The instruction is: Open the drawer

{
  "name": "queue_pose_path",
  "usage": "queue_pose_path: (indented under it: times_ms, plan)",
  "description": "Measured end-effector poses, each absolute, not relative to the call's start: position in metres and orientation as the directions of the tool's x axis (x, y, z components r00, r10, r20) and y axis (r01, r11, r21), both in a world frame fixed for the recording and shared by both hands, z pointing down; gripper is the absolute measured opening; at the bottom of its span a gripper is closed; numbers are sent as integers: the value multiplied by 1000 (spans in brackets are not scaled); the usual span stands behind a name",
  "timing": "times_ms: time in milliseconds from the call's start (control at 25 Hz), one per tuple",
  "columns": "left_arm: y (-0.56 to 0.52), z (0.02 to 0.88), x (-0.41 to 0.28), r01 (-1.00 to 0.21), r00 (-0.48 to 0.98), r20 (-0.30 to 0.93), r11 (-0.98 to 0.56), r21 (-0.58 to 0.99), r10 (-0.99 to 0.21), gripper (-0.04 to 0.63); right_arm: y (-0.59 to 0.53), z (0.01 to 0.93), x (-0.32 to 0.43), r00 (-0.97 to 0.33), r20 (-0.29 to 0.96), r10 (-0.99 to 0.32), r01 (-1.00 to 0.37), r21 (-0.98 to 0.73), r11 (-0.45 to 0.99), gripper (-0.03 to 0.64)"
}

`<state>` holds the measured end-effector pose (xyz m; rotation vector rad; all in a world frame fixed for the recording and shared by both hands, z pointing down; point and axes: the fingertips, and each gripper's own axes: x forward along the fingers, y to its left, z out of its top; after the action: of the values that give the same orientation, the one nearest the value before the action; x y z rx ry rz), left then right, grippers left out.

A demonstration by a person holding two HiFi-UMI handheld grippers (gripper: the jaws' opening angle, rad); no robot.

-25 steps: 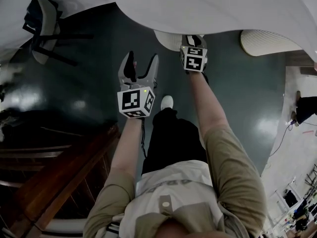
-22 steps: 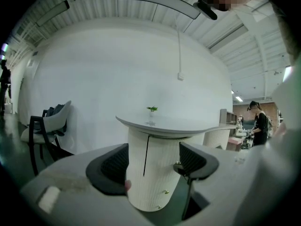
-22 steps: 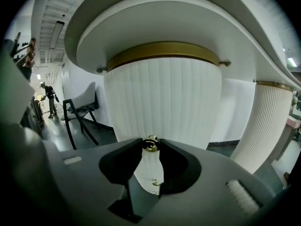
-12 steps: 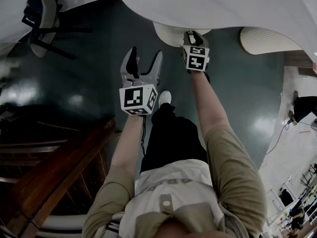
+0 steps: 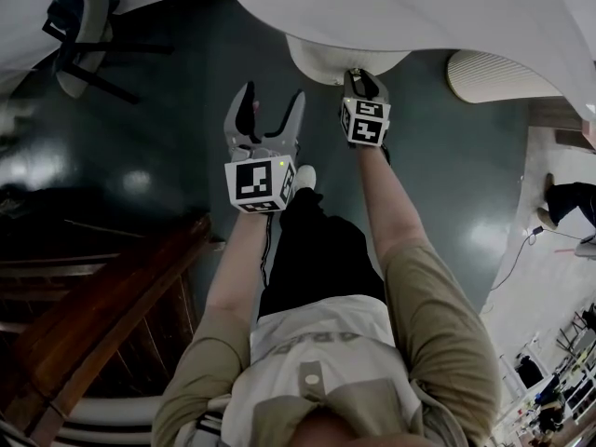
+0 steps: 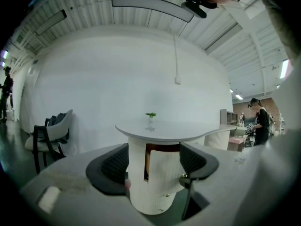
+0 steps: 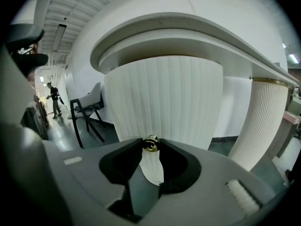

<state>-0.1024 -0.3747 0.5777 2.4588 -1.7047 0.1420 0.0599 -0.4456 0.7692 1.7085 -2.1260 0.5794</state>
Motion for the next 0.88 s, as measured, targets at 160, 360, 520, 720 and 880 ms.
queue_pose_path:
  times_ms: [160,360,520,720,880]
  plan:
    - [-374,577,-101,-941,339,165,-337,39,-926,353,-436,770,59,-217,513,-830,-976,-96,195,117]
    - [-371,578,-97,-943,329,178,-332,14,-927,353,-425,770,59,-233,516,-824,-972,-100,213,117]
    - [-369,578,-96,-946,319,193,-325,0,-928,358,-416,771,56,-255,532,-807,-966,-97,242,115]
    - [-367,576,-94,-946,315,204,-324,-14,-927,360,-402,772,56,-258,546,-797,-964,-90,251,114]
    - [-363,572,-91,-944,317,198,-328,-25,-928,360,-393,774,56,-259,552,-792,-964,-93,250,114]
